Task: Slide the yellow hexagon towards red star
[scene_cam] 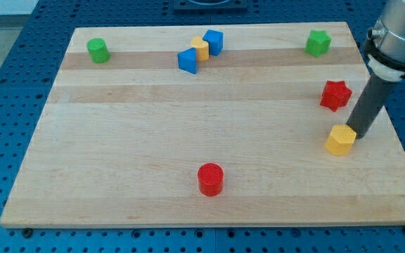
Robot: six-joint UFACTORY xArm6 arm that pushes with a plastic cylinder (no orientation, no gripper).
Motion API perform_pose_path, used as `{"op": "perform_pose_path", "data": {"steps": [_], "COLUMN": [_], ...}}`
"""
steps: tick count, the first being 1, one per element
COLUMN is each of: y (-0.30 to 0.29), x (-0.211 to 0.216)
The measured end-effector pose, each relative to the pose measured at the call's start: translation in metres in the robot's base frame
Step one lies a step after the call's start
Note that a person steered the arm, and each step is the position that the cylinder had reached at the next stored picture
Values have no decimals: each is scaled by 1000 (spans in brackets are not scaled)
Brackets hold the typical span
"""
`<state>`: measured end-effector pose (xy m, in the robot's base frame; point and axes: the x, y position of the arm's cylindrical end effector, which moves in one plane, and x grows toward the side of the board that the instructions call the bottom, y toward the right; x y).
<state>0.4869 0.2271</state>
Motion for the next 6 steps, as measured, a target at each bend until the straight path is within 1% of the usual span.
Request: {"op": "perform_pose_path", "data": {"steps": [2,3,4,5,6], "y": [-33,-9,10,-15,-54], "x": [6,15,57,69,50]}}
